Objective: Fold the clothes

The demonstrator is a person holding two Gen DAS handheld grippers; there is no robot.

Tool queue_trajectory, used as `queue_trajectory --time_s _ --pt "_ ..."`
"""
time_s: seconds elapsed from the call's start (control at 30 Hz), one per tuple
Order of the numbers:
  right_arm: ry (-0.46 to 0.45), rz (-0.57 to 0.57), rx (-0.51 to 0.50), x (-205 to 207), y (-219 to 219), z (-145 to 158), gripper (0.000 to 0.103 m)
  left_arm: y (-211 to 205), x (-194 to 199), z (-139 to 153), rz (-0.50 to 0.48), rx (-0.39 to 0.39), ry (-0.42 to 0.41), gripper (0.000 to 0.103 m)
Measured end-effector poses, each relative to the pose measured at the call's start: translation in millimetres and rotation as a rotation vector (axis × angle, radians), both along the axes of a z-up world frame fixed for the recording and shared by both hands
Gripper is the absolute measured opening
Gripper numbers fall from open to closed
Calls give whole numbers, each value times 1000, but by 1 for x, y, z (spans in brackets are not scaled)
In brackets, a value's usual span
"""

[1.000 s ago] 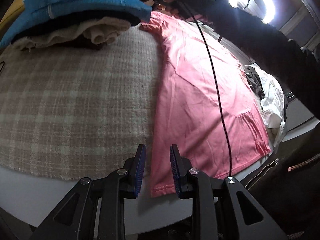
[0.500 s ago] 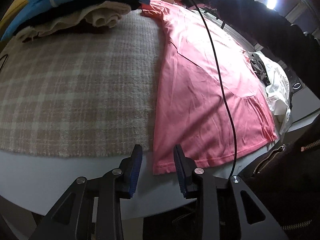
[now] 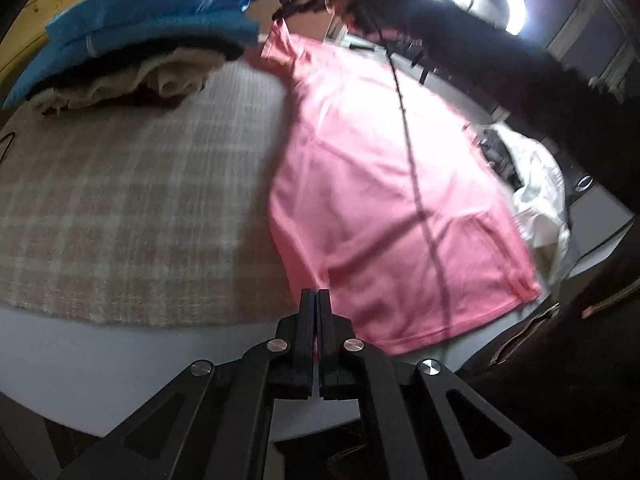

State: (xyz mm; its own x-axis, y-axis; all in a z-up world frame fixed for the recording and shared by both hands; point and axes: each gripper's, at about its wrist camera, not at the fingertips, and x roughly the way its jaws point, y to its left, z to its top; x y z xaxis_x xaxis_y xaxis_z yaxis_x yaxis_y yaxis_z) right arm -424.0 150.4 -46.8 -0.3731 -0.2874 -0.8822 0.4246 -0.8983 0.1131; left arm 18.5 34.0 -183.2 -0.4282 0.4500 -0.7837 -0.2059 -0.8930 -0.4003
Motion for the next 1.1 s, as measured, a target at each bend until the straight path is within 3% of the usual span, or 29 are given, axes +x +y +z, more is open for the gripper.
queue_trajectory --time_s 0.1,0.27,0.47,0.63,0.8,1.1 --pt "31 -27 -12 -10 22 15 5 19 5 15 -13 10 25 0" --pt "76 -84 -9 -4 89 32 5 65 15 31 -121 17 66 0" --pt "84 -165 16 -10 165 16 5 142 19 23 -270 -12 57 0" --pt "40 -222 7 -16 222 -9 5 179 20 1 -329 -47 -1 0" --pt "45 -230 57 -13 235 -31 5 191 24 -7 -352 -90 -32 0" --pt "80 -236 43 -18 253 -24 5 199 23 -9 -343 -84 -71 0"
